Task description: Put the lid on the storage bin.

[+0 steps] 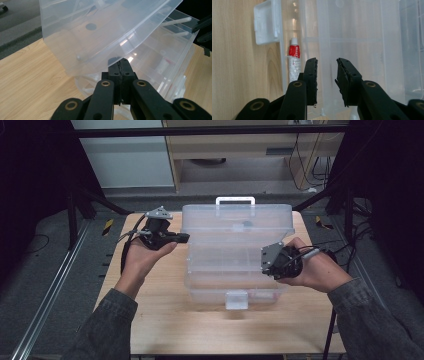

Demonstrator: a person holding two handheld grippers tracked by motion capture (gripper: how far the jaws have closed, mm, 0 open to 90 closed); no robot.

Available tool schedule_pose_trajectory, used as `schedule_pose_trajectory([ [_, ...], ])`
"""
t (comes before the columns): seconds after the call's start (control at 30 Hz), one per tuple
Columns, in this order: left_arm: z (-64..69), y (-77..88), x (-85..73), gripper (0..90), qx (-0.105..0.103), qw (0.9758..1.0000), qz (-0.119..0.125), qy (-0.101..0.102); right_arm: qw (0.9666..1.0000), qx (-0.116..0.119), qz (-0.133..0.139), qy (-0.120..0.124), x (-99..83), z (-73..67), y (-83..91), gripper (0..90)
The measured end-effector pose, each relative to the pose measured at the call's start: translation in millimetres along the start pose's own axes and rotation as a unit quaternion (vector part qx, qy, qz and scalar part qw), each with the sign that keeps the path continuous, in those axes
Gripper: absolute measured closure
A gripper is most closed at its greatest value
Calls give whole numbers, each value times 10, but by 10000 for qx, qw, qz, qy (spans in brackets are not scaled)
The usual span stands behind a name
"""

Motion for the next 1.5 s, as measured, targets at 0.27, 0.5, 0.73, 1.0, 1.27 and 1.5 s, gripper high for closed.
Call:
schedule_pose_trajectory([
  [0.27, 135, 9, -102, 897, -27, 10000, -55, -64, 9987, -158, 309, -360, -125, -51, 38, 557],
  [0.5, 242, 13, -190, 897, -33, 9999, -84, -147, 9938, -334, 592, -884, -290, -74, 66, 420],
  [0.73, 367, 11, -295, 897, -109, 9997, -84, -188, 9860, -510, 831, -1356, -480, -125, 115, 315],
  [1.0, 487, -4, -402, 897, -134, 9991, -197, -338, 9798, -717, 775, -1699, -665, -153, 152, 233],
  [1.27, 520, 7, -458, 897, -124, 9994, -136, -296, 9777, -813, 690, -1810, -790, -212, 187, 207],
  [1.5, 538, 7, -511, 897, -102, 9996, -112, -257, 9746, -838, 715, -1948, -886, -242, 199, 199],
])
Point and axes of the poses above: each handheld gripper's, and its own axes: y roughly backward along the jaws, x roughly out of its top, z roughly to its right, the point moved 6 cm from there along -y, roughly forward along the jaws, and after that the axes turned 14 degrees about -y, right-handed, at the moved point
